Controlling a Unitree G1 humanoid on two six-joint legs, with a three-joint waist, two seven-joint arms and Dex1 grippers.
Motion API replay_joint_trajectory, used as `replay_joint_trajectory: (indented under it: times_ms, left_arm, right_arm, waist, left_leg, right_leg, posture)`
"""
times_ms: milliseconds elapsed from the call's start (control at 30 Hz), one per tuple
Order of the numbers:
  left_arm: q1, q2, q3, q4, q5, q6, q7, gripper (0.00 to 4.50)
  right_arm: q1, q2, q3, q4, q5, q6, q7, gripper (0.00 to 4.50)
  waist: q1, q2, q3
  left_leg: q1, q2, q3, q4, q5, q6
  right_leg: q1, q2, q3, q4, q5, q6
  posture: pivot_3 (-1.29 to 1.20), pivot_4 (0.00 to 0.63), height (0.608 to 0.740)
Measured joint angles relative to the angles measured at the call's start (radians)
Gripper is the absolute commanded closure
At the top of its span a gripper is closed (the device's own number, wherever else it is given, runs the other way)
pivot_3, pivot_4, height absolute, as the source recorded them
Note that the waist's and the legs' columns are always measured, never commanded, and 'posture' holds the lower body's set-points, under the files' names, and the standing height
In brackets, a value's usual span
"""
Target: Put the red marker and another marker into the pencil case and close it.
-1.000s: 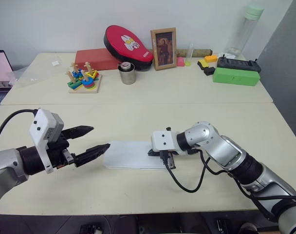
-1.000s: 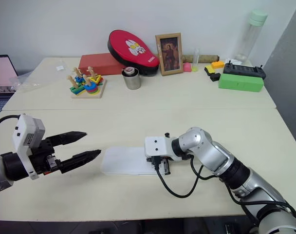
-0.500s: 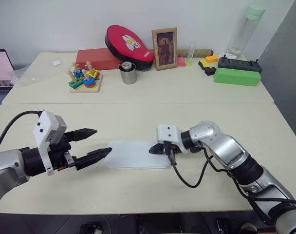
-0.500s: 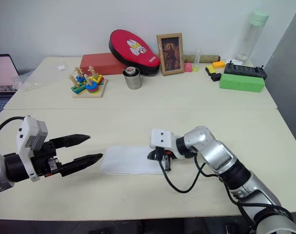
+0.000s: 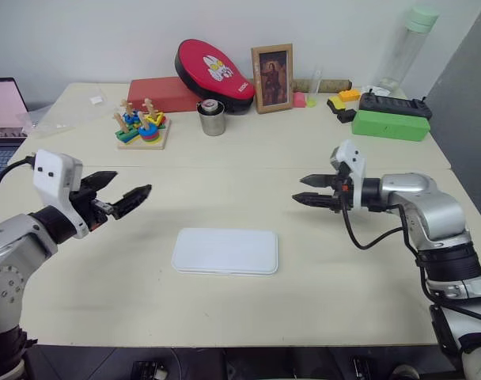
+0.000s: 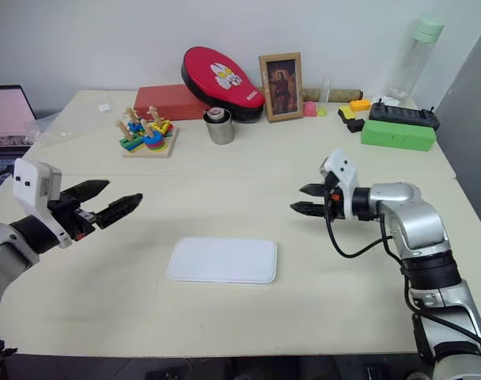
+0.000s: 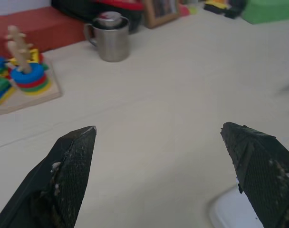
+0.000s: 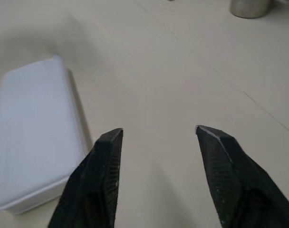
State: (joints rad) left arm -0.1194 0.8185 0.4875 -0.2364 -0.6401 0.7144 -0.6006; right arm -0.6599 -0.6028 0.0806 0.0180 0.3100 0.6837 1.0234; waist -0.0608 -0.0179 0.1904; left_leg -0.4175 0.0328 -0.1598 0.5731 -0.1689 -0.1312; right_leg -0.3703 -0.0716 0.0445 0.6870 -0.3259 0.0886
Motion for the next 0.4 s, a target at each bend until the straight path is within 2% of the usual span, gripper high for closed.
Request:
replay_joint_trajectory:
  times_ms: [133, 400]
  left_arm:
    - [0.009, -0.01, -0.036, 0.087, 0.063, -0.057, -0.018, 0.0]
    - [0.041, 0.008, -0.024, 0.155, 0.116, -0.112, -0.053, 0.0]
  right_arm:
    - [0.022, -0.013, -0.012, 0.024, 0.0, -0.001, -0.004, 0.09]
    - [0.066, -0.031, -0.022, 0.014, 0.01, 0.0, -0.004, 0.03]
  waist:
    - [0.001, 0.0, 0.0]
    - [0.001, 0.0, 0.0]
  left_leg:
    - [-0.002, 0.0, 0.0, 0.0, 0.0, 0.0]
    - [-0.001, 0.0, 0.0, 0.0, 0.0, 0.0]
  right_leg:
    - [0.0, 0.0, 0.0, -0.002, 0.0, 0.0]
    - [0.0, 0.0, 0.0, -0.001, 0.0, 0.0]
  posture:
    - [0.0, 0.15, 0.74]
    - [0.0, 0.15, 0.74]
